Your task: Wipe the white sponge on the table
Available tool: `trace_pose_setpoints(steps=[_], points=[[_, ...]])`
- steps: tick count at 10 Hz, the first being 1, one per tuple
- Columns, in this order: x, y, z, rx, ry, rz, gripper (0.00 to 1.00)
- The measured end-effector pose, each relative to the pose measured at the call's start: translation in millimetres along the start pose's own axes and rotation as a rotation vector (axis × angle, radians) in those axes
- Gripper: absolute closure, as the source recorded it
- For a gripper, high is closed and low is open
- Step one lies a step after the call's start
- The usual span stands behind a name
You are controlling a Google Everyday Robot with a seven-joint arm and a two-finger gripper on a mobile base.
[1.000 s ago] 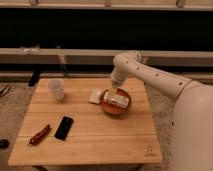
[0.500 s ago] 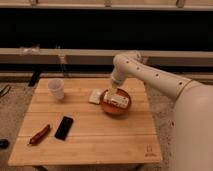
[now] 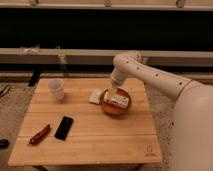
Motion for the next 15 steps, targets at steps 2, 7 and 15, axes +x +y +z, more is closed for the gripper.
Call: trace_pose_setpoints(steps=[2, 7, 15], points=[[0, 0, 0, 0.0, 0.0, 0.0, 0.2], [0, 0, 0, 0.0, 0.0, 0.0, 0.2], [-29, -8, 24, -0.045, 0.03, -0.128, 0.2]])
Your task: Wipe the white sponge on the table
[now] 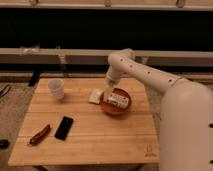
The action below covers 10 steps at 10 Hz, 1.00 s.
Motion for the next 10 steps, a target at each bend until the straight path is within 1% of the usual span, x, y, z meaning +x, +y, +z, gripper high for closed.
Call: trace_pose_setpoints(steps=[1, 2, 4, 6, 7, 9, 10], points=[[-5, -2, 9, -0.019, 0.02, -0.022, 0.2], [-10, -5, 15, -0.029, 0.031, -0.035, 0.2], [-32, -4, 33, -0.071, 0.048, -0.068, 0.2], [-47, -1, 39, -0.101, 0.049, -0.09, 0.2], [-59, 2, 41, -0.116, 0.045, -0.11, 0.2], [-68, 7, 46, -0.133, 0.051, -0.138, 0.2], [-70, 9, 51, -0.143, 0.066, -0.155, 0.2]])
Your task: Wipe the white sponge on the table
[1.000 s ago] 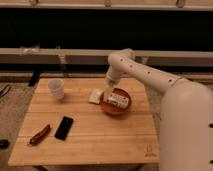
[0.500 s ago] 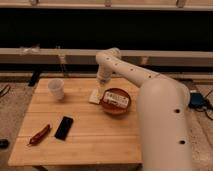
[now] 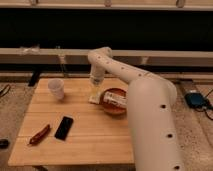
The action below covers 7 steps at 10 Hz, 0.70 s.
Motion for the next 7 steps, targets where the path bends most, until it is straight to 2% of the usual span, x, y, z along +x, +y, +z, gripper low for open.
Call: trace_pose_setpoints(steps=[3, 5, 7], points=[[-5, -5, 21, -0.01, 0.074, -0.037, 0.2], [-8, -13, 30, -0.01, 0.099, -0.04, 0.2], [-9, -22, 34, -0.012, 0.107, -0.03, 0.2]])
